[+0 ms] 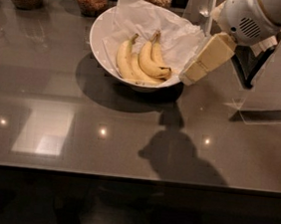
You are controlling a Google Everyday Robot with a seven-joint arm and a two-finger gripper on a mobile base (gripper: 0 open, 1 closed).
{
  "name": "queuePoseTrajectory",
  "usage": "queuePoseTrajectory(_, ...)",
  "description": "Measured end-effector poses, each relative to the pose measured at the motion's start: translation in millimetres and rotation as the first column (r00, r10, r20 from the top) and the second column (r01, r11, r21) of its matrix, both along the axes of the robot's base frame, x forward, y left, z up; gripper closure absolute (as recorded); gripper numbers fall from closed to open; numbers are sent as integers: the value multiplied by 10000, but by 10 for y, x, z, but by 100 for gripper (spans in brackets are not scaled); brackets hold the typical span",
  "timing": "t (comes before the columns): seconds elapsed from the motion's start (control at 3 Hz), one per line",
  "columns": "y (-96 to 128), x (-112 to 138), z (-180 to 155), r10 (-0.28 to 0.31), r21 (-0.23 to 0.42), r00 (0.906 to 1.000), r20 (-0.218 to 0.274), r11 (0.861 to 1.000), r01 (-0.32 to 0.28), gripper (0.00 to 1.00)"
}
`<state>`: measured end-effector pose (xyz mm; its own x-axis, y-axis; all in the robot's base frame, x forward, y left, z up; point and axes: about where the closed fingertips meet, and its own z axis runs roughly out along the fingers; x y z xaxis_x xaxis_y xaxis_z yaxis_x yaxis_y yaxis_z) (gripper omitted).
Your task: Pick banana from white bowl
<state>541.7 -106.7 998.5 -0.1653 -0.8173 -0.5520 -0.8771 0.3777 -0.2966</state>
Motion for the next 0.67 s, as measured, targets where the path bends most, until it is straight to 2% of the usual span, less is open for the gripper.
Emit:
queuePoseTrajectory(0.33,-6,34,4,-95,143,9998,173,9999,93,0)
queuePoseTrajectory(0.67,150,248,-150,-111,664,9991,409,9978,84,0)
